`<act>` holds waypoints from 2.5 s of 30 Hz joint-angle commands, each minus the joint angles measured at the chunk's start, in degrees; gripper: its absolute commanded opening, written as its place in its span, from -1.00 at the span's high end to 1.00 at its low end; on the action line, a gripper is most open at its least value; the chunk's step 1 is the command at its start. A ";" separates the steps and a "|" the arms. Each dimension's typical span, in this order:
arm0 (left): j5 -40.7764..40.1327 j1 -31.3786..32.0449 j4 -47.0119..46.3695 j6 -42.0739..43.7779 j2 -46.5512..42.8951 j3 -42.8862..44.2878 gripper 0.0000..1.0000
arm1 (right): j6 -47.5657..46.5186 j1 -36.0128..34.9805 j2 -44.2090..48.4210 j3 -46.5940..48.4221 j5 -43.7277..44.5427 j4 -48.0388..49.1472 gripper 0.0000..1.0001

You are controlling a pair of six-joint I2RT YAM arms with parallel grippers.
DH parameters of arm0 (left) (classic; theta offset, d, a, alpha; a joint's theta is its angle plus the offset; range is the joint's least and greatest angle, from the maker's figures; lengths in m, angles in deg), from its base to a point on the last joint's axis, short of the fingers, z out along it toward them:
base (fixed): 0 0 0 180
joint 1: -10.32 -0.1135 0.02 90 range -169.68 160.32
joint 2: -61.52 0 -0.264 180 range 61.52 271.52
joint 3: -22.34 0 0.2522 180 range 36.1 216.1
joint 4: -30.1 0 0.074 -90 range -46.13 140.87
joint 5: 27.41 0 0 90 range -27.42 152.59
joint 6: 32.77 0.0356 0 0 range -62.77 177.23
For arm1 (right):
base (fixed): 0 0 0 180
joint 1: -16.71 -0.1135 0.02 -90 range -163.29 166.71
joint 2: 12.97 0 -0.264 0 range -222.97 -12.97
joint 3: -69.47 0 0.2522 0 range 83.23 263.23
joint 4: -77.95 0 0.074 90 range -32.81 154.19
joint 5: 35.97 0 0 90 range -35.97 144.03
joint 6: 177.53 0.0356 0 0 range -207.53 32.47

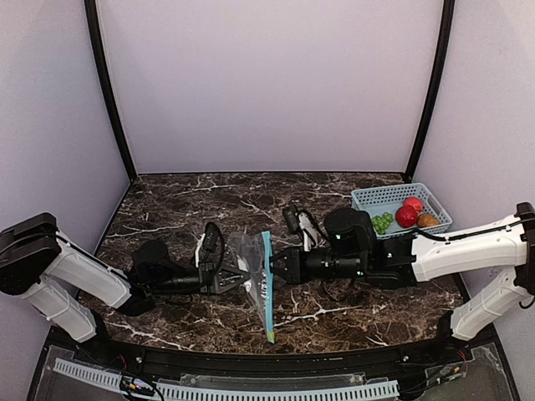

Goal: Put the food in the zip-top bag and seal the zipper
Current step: Pass from the left arm to the right, then adjust the zipper food storage bag.

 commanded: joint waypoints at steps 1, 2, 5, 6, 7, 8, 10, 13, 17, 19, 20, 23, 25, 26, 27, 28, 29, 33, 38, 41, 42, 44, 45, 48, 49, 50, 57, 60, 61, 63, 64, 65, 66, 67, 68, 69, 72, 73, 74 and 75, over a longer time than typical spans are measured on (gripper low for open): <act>-1.96 0.24 13.39 5.41 -5.14 2.48 0.57 | -0.41 0.24 2.62 1.97 3.27 -2.88 1.00; -2.78 0.18 20.81 8.19 -7.57 3.92 0.24 | -0.71 0.24 3.50 2.43 4.89 -4.76 1.00; -8.68 0.20 38.38 16.73 -13.13 9.50 -0.26 | -2.21 0.23 5.55 4.64 10.17 -12.24 1.00; -10.32 0.23 46.87 18.27 -15.59 10.66 -0.40 | -2.69 0.28 5.94 5.45 12.29 -16.02 1.00; -13.54 0.19 50.38 20.85 -16.75 12.87 -0.44 | -3.14 0.24 6.27 6.19 13.77 -18.55 1.00; -14.95 0.17 56.77 21.78 -18.76 13.84 -0.47 | -3.42 0.23 6.45 6.84 15.01 -20.86 1.00; -18.35 0.26 63.27 23.61 -20.98 16.72 -0.49 | -3.78 0.23 6.70 8.22 17.64 -24.92 1.00; -20.18 0.67 66.31 23.52 -22.74 19.75 -0.41 | -3.83 0.15 6.74 9.49 20.26 -28.45 1.00; -19.94 3.07 63.25 21.50 -21.25 22.46 -0.32 | -3.40 0.01 5.75 10.20 20.13 -28.56 1.00; -19.67 4.96 61.19 20.73 -19.05 24.21 -0.31 | -3.41 -0.30 4.11 11.25 19.61 -28.49 1.00; -19.11 5.50 60.36 20.53 -18.17 25.31 -0.31 | -3.37 -0.52 3.32 11.66 19.13 -28.28 1.00; -17.85 7.59 55.97 19.63 -13.97 26.95 -0.34 | -3.35 -1.18 1.50 12.36 17.90 -26.75 1.00; -17.40 8.12 54.90 19.44 -11.91 28.07 -0.36 | -3.27 -1.61 0.69 12.51 17.13 -25.57 1.00; -17.25 8.22 54.75 19.56 -11.35 28.73 -0.39 | -3.14 -1.88 0.41 12.50 16.81 -25.06 1.00; -17.15 8.37 54.52 19.59 -10.42 29.02 -0.40 | -3.12 -2.12 0.14 12.61 16.52 -24.64 1.00; -17.03 8.39 54.43 19.69 -9.99 29.45 -0.43 | -3.12 -2.33 -0.15 12.64 16.39 -24.36 1.00; -16.95 8.41 54.01 19.70 -9.23 29.64 -0.44 | -3.10 -2.44 -0.43 12.78 16.35 -24.25 1.00; -16.51 8.42 52.81 19.67 -7.19 30.15 -0.47 | -3.10 -3.08 -0.97 12.86 16.03 -23.63 1.00; -17.42 8.42 52.14 19.47 -5.05 30.50 -0.47 | -3.38 -3.67 -1.13 12.93 15.54 -22.91 1.00; -18.24 8.42 51.89 19.30 -4.24 30.76 -0.41 | -3.33 -4.10 -1.26 12.86 15.56 -22.69 1.00; -18.35 8.42 51.97 19.28 -4.03 30.87 -0.35 | -3.36 -4.28 -1.25 12.84 15.63 -22.64 1.00; -19.03 8.42 52.73 19.42 -3.73 31.15 -0.11 | -3.14 -4.54 -1.32 12.79 15.89 -22.67 1.00; -19.57 8.42 53.09 19.44 -3.70 31.28 0.01 | -3.08 -4.61 -1.36 12.81 15.98 -22.62 1.00; -20.49 8.48 54.61 19.63 -3.67 31.30 0.22 | -2.78 -4.84 -1.39 12.72 16.37 -22.67 1.00; -20.83 8.49 54.78 19.63 -3.78 31.21 0.31 | -2.71 -4.93 -1.50 12.70 16.50 -22.67 1.00; -20.92 8.50 54.95 19.63 -3.77 31.09 0.35 | -2.67 -4.93 -1.51 12.66 16.65 -22.68 1.00; -23.56 8.60 57.07 19.35 -5.21 29.78 0.56 | -2.25 -5.00 -1.59 12.71 17.43 -22.84 1.00; -24.99 8.59 58.23 19.28 -5.79 29.34 0.57 | -2.36 -4.99 -1.77 12.74 17.37 -22.84 1.00; -25.15 8.59 58.34 19.34 -5.98 29.32 0.57 | -2.40 -4.99 -1.85 12.85 17.34 -22.80 1.00; -25.29 8.64 58.38 19.29 -5.84 29.42 0.57 | -2.53 -5.04 -2.19 13.04 17.15 -22.84 1.00; -25.35 8.66 58.42 19.32 -5.72 29.73 0.58 | -2.56 -5.03 -2.36 13.25 17.07 -22.84 1.00; -25.42 8.61 58.63 19.38 -5.30 29.91 0.58 | -2.63 -5.04 -2.45 13.31 16.92 -22.83 1.00; -25.52 8.60 58.72 19.41 -5.15 30.34 0.58 | -2.66 -4.99 -2.64 13.40 16.90 -22.80 1.00; -25.50 8.60 58.90 19.46 -4.70 30.53 0.58 | -2.66 -5.01 -2.76 13.45 16.89 -22.79 1.00; -25.38 8.59 58.95 19.50 -4.54 31.02 0.59 | -2.66 -4.99 -2.90 13.59 16.88 -22.81 1.00; -25.30 8.59 59.02 19.56 -4.08 31.30 0.59 | -2.62 -5.04 -2.91 13.61 16.86 -22.81 1.00; -24.98 8.59 59.30 19.72 -3.03 32.60 0.61 | -2.66 -4.99 -3.10 13.67 17.10 -22.84 1.00; -24.93 8.64 59.33 19.76 -2.91 32.80 0.61 | -2.64 -5.06 -3.09 13.70 17.16 -22.79 1.00; -24.78 8.67 59.29 19.79 -2.64 33.06 0.62 | -2.59 -5.12 -3.19 13.74 17.25 -22.89 1.00; -24.69 8.68 59.20 19.76 -2.54 33.16 0.62 | -2.60 -5.13 -3.27 13.79 17.31 -22.91 1.00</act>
